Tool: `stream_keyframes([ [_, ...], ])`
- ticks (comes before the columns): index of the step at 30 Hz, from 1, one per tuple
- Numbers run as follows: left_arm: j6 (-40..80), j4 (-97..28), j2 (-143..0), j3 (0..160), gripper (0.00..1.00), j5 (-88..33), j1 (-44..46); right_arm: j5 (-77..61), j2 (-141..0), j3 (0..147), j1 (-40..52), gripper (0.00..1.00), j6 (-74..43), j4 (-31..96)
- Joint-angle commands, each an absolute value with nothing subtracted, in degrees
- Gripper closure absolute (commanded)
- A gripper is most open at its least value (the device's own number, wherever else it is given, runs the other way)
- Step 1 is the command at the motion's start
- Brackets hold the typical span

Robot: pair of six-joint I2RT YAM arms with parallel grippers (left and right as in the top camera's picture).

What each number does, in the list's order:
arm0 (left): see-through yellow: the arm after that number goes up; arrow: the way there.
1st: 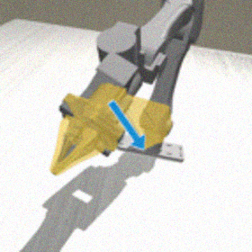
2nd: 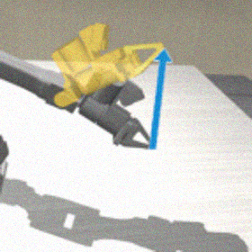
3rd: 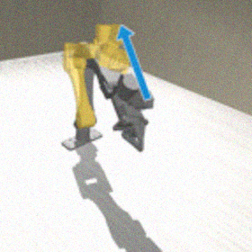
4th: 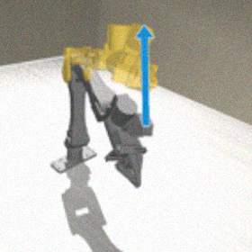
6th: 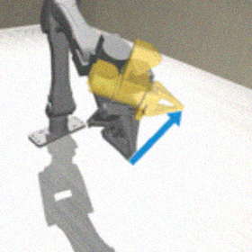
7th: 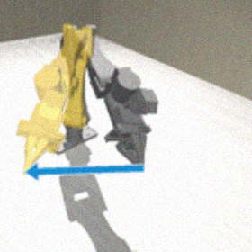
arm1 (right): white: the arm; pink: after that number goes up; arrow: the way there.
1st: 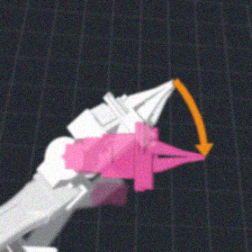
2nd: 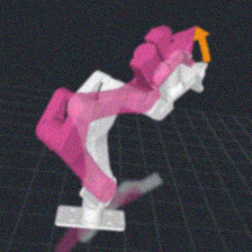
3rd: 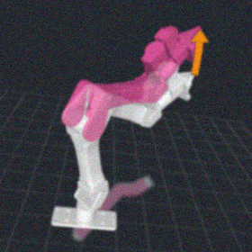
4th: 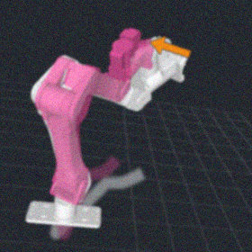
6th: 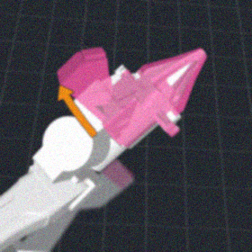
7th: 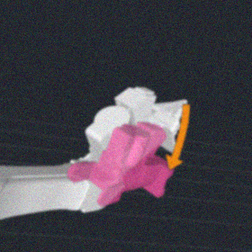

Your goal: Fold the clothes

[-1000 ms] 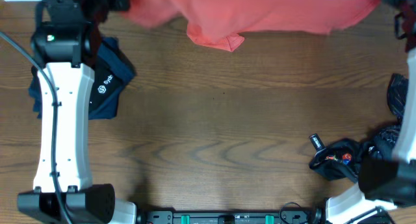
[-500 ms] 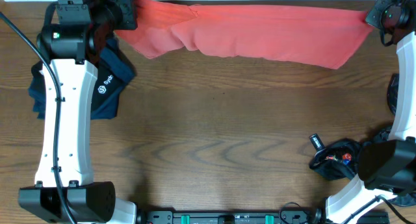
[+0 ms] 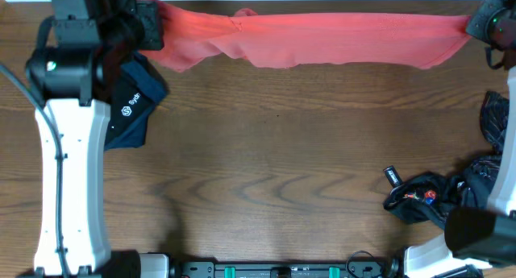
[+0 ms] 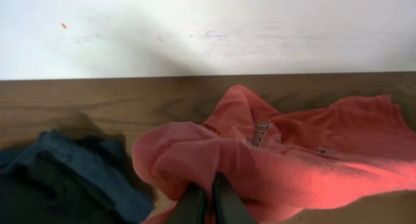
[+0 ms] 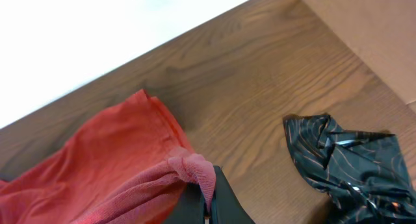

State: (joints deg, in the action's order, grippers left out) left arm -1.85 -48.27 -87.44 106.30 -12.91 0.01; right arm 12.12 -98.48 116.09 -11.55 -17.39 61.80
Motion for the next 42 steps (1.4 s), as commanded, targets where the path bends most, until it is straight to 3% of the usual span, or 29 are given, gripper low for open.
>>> stream_keyframes([
  [1, -2.8, -49.1, -81.2, 106.9, 0.94, -10.0, -1.2, 15.8, -92.8, 116.8, -12.7, 0.99, -16.9, 61.7],
  [14, -2.7, -49.9, -69.2, 106.9, 0.94, -10.0, -1.2, 12.3, -80.6, 116.8, -12.7, 0.99, -16.0, 56.3],
  [28, -2.3, -45.3, -91.4, 106.9, 0.94, -18.7, -1.1, 5.6, -101.2, 116.8, -12.6, 0.99, -11.4, 56.6],
  [36, -3.1, -22.9, -108.9, 106.9, 0.94, -18.3, -1.3, 5.5, -115.6, 116.8, -11.8, 0.99, -11.5, 40.6],
  [42, 5.1, -0.8, -109.9, 109.9, 0.94, -10.4, -1.3, 8.3, -113.2, 119.4, -11.9, 0.99, -13.8, 27.9],
])
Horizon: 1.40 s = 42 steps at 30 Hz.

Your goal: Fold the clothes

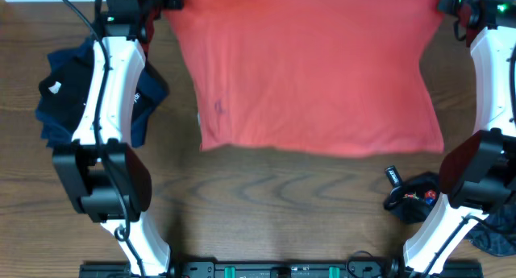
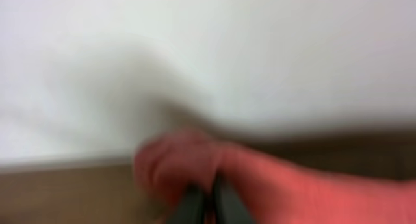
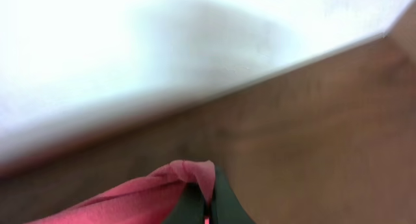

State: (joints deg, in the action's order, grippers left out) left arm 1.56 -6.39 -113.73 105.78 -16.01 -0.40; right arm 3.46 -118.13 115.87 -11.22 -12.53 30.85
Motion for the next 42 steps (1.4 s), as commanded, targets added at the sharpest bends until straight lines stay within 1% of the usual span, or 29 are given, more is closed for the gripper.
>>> stream_keyframes([
  [1, 5.2, 2.5, -109.4, 111.9, 0.94, -10.4, -1.3, 8.9, -111.9, 120.6, -12.1, 0.99, -15.0, 26.7],
  [3, 5.2, 5.1, -108.7, 116.8, 0.94, -9.3, -1.3, 9.0, -109.0, 123.3, -13.0, 0.99, -17.6, 24.7],
  [5, 5.2, 4.0, -108.0, 123.3, 0.94, -8.5, -1.3, 9.1, -106.2, 125.5, -13.7, 0.99, -18.9, 23.7],
  [8, 5.2, -0.1, -106.8, 130.4, 0.94, -8.5, -1.3, 11.5, -102.5, 127.1, -14.9, 0.99, -18.9, 23.7],
  [11, 5.2, -6.4, -104.2, 132.3, 0.94, -8.5, -1.3, 15.3, -99.9, 127.1, -15.4, 0.99, -18.1, 27.8],
  [15, 5.1, -26.7, -100.9, 132.3, 0.94, -8.4, -1.3, 18.0, -99.7, 127.0, -15.4, 0.99, -15.1, 38.8],
  [20, 5.0, -53.9, -100.9, 131.9, 0.94, -8.5, -1.3, 18.1, -102.3, 126.9, -15.4, 0.99, -15.2, 55.4],
  [24, 4.5, -69.4, -103.0, 131.4, 0.94, -7.9, -1.3, 19.9, -105.3, 126.0, -15.7, 0.99, -15.9, 66.7],
  [26, 4.1, -74.7, -103.9, 131.4, 0.94, -6.2, -1.3, 20.4, -106.5, 124.6, -16.0, 0.99, -16.1, 69.5],
  [29, 4.1, -80.2, -104.9, 131.4, 0.94, -4.6, -1.3, 20.6, -107.2, 120.9, -16.4, 0.99, -16.1, 71.8],
  [34, 4.2, -88.8, -105.2, 131.3, 0.95, -5.1, -1.2, 20.6, -107.2, 113.7, -17.8, 0.99, -17.3, 77.1],
  [38, 4.2, -96.4, -105.2, 130.2, 0.94, -5.5, -1.1, 19.4, -107.1, 107.3, -19.8, 0.99, -18.9, 79.7],
  [42, 4.8, -96.7, -104.5, 125.8, 0.94, -7.2, -1.1, 17.0, -107.0, 100.9, -21.8, 0.99, -18.8, 79.4],
])
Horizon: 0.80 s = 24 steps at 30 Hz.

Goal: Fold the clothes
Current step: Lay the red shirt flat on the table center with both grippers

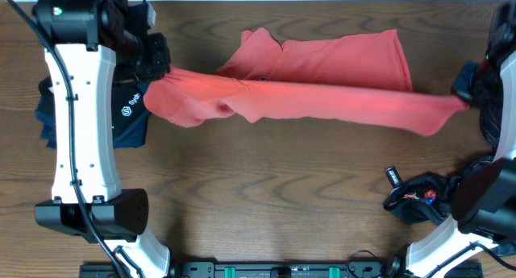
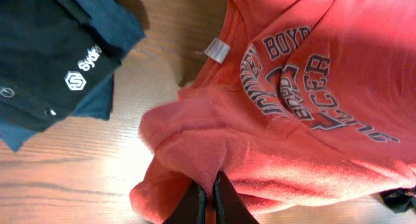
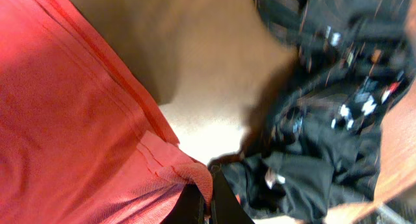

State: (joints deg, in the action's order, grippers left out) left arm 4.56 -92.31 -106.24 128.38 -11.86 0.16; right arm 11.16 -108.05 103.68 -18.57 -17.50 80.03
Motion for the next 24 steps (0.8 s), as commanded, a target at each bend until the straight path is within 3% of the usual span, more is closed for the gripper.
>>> stream_keyframes([
  [1, 4.8, -96.6, -104.3, 124.4, 0.94, -7.5, -1.1, 16.1, -107.0, 99.1, -22.4, 0.99, -18.8, 79.3],
  [12, 5.0, -89.0, -97.7, 96.5, 0.93, -7.4, -0.8, 8.7, -104.7, 87.4, -24.2, 0.99, -15.1, 75.2],
  [24, 19.0, -75.2, -75.1, 66.0, 0.94, -0.7, -0.8, 8.5, -92.4, 83.7, -31.6, 0.99, -18.4, 73.9],
])
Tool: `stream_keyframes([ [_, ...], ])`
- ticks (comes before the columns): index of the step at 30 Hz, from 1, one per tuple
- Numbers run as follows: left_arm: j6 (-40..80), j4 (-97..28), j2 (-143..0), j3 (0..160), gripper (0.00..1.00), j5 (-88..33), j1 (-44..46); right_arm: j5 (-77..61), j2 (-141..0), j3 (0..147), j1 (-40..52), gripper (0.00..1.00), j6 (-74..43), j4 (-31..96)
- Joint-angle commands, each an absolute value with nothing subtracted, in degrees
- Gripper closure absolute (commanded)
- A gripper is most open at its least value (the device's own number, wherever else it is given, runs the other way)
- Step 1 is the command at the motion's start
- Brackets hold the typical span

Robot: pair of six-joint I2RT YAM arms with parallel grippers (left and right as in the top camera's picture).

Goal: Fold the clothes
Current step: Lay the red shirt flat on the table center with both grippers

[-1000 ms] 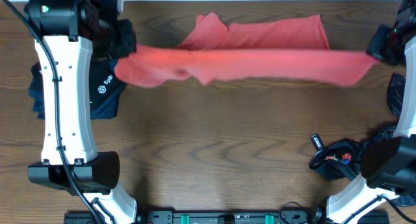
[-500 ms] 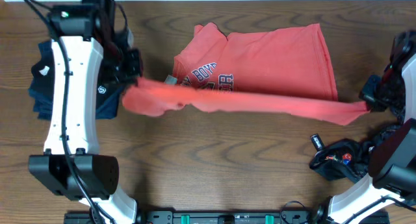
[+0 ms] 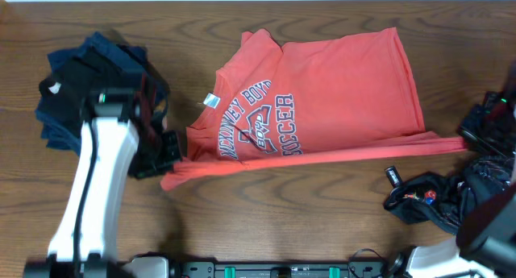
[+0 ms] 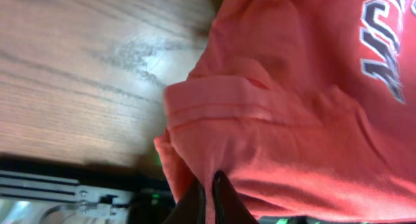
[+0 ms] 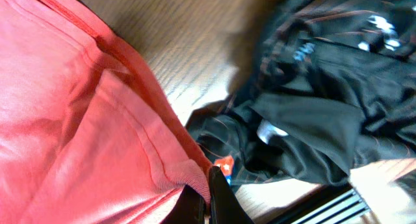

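A red T-shirt (image 3: 339,93) lies spread on the table with its dark printed lettering (image 3: 256,121) facing up. Its near hem is drawn into a thin strip running between both grippers. At the shirt's near-left corner my left gripper (image 3: 167,159) is shut on a bunch of red cloth (image 4: 214,146), and its dark fingers (image 4: 224,198) pinch the fabric. My right gripper (image 3: 474,138) is shut on the near-right corner, with the red hem (image 5: 149,152) caught between its fingers (image 5: 220,201).
A heap of dark blue clothes (image 3: 81,72) lies at the left, beside the left arm. A black patterned garment (image 3: 447,193) is bunched at the right, under and beside the right gripper (image 5: 207,180). A small black tag-like object (image 3: 393,176) lies near it.
Both grippers have come nearer the table's front edge, still shut on the shirt. The shirt, then a folded-over band across its own back part, now lies open with the print showing.
First the shirt was a bunched band stretched between both grippers along the far edge. Then it hung spread wide from them. After that its far part lay on the table with a band held across it. Now it lies flat, print up, corners still held.
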State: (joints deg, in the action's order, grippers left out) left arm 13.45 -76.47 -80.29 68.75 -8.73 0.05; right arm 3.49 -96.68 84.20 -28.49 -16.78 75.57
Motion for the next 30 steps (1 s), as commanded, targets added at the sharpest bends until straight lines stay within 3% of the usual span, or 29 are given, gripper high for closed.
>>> stream_keyframes([
  [1, 19.0, -73.7, -73.0, 64.7, 0.94, -1.6, -0.8, 8.5, -91.2, 83.5, -32.0, 0.99, -18.4, 73.9],
  [7, 19.0, -69.5, -63.9, 58.0, 0.94, -7.3, -0.8, 8.8, -88.2, 81.6, -32.2, 0.99, -18.2, 73.7],
  [13, 19.0, -69.9, -62.5, 53.5, 0.94, -9.8, -0.8, 16.5, -88.0, 76.5, -33.2, 0.99, -24.4, 73.8],
  [18, 19.0, -68.3, -62.5, 53.0, 0.94, -10.5, -0.8, 14.2, -88.0, 75.4, -34.5, 0.99, -23.4, 72.2],
  [23, 19.0, -60.4, -62.5, 52.3, 0.94, -10.5, -0.8, 1.7, -88.0, 75.2, -32.6, 0.99, -13.2, 67.9],
  [30, 19.3, -44.5, -64.8, 49.6, 0.94, -10.5, -0.8, 1.0, -88.9, 73.3, -27.4, 0.99, -12.3, 60.6],
])
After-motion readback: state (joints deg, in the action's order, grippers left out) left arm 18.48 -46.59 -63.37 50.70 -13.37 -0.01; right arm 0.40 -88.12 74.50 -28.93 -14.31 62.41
